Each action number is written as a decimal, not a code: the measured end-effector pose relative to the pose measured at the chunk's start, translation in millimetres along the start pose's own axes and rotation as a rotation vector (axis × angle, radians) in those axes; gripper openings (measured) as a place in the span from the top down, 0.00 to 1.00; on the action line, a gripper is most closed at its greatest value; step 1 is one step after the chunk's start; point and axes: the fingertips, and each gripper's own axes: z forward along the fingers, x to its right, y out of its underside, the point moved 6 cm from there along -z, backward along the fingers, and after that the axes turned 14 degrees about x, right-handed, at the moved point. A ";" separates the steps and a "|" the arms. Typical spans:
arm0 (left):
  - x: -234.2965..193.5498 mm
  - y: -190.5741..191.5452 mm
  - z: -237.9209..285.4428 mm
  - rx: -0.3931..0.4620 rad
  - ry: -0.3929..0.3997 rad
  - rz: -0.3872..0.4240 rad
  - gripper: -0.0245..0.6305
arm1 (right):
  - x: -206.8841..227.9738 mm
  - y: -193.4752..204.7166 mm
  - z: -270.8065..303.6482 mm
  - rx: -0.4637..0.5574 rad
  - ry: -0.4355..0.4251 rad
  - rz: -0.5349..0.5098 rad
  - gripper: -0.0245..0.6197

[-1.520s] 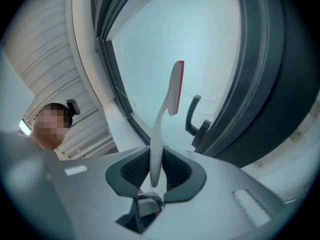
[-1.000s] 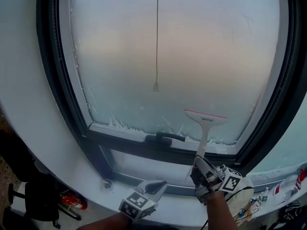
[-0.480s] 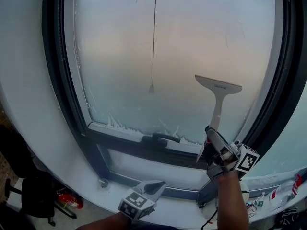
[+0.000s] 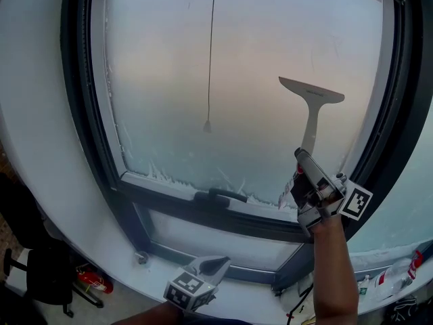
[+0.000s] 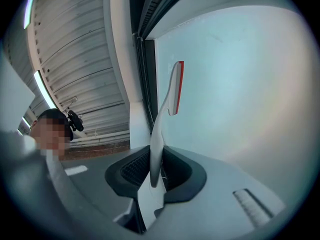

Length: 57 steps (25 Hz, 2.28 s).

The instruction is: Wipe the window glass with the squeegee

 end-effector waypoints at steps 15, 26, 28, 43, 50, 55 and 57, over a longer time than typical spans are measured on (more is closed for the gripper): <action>19.8 8.7 5.0 0.009 -0.074 -0.015 0.96 | 12.2 -2.2 -11.4 -0.020 -0.032 0.059 0.82; 17.9 9.0 5.6 0.004 -0.102 -0.002 0.96 | 16.2 14.0 -29.8 -0.031 -0.014 0.069 0.82; 17.8 8.6 7.8 0.005 -0.098 -0.002 0.96 | 17.1 19.2 -33.2 -0.035 -0.005 0.073 0.82; 13.1 10.5 11.4 -0.021 -0.080 -0.009 0.96 | 26.6 46.8 -60.0 -0.020 0.058 0.128 0.82; 11.8 9.9 13.5 -0.007 -0.081 -0.004 0.96 | 28.8 59.2 -70.3 -0.017 0.073 0.152 0.82; 10.5 11.5 14.3 -0.012 -0.085 -0.004 0.96 | 30.4 61.3 -78.6 -0.012 0.076 0.155 0.82; 10.0 12.2 15.4 -0.014 -0.087 -0.005 0.96 | 31.8 62.9 -82.2 -0.014 0.081 0.152 0.82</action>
